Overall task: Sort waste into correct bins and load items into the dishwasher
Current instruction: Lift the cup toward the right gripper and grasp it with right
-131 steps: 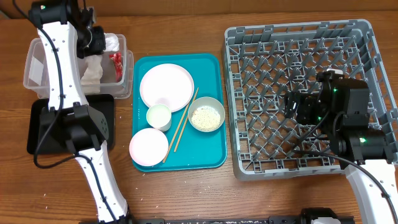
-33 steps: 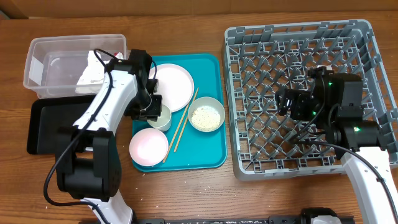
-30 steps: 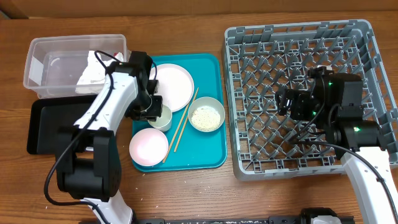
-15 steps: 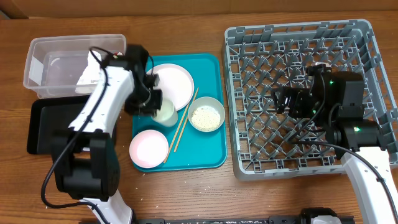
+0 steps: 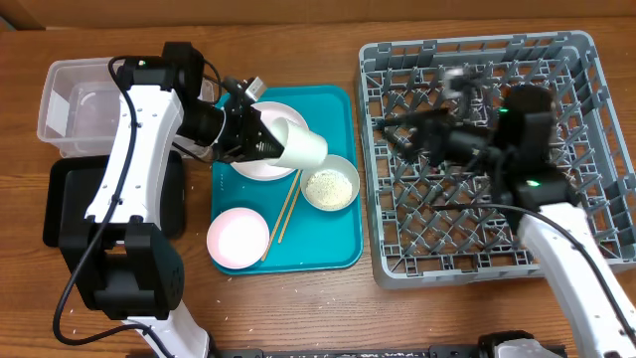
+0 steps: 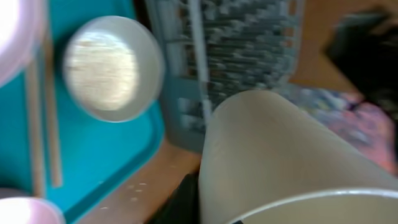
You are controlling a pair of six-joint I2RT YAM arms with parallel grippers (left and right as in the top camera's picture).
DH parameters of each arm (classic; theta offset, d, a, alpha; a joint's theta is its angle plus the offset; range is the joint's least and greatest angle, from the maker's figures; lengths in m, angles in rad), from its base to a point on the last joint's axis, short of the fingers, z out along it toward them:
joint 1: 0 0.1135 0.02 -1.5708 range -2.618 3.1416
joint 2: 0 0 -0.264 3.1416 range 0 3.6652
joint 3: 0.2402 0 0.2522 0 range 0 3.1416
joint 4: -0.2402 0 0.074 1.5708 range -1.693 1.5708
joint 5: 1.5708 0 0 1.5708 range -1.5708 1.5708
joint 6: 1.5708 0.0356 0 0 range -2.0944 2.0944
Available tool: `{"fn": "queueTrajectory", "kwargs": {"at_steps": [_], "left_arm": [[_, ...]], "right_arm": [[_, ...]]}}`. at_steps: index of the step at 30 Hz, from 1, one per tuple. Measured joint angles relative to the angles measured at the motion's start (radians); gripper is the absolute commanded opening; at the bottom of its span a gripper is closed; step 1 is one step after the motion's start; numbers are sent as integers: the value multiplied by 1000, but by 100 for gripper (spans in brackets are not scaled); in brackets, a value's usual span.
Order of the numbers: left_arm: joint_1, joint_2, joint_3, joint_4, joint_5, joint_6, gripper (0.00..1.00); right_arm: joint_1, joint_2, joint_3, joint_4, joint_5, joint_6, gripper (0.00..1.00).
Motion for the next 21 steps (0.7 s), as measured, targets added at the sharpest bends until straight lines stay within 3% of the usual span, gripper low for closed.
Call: {"fn": "queueTrajectory", "kwargs": {"at_steps": [8, 21], "left_arm": [[0, 0, 0, -27, 250, 80, 4], [-21, 0, 0, -58, 429, 98, 4]], "right_arm": [[111, 66, 0, 125, -104, 76, 96], [187, 69, 0, 359, -130, 138, 96]]}}
